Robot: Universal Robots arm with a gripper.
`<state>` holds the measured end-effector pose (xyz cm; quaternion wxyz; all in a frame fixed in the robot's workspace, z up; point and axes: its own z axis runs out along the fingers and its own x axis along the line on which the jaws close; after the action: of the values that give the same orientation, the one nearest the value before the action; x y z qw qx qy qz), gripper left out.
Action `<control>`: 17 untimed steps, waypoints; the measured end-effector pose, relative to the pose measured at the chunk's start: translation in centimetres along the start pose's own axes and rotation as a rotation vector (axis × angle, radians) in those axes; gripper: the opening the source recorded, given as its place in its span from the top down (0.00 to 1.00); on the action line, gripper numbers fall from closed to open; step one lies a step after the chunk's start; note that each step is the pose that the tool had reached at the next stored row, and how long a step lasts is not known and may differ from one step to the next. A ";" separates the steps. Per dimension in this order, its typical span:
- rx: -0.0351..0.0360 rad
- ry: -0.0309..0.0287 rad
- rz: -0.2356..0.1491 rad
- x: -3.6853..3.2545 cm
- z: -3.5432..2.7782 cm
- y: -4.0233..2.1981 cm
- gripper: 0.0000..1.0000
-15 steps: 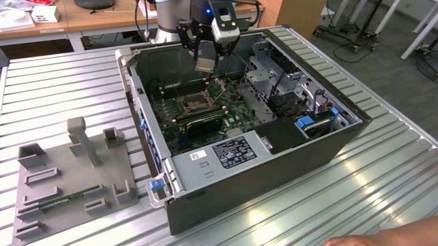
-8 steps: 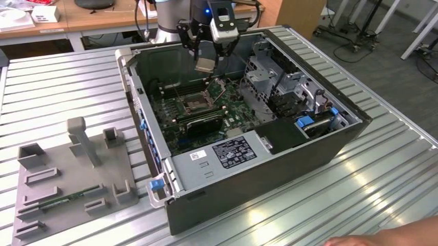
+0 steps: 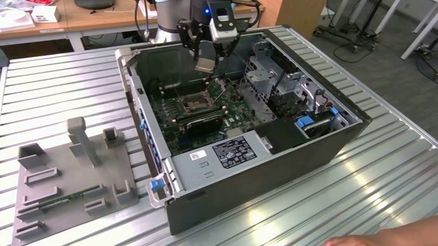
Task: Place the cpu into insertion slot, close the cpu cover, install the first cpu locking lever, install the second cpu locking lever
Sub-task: 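Place the cpu into insertion slot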
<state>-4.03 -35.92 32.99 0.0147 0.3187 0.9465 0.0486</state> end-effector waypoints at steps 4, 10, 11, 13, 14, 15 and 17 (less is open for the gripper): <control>0.0000 0.0000 0.000 0.00 0.00 0.00 0.46; -0.0001 -0.0008 0.008 0.00 0.00 0.00 0.46; -0.0001 -0.0013 0.013 0.00 0.00 0.00 0.46; -0.0001 -0.0031 0.031 0.00 0.01 0.00 0.46; -0.0002 -0.0043 0.042 0.00 0.01 0.00 0.46; -0.0002 -0.0056 0.055 0.00 0.01 0.00 0.46; -0.0003 -0.0083 0.082 0.00 0.02 0.00 0.46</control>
<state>-4.03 -35.92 32.97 0.0166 0.3575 0.9325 0.0480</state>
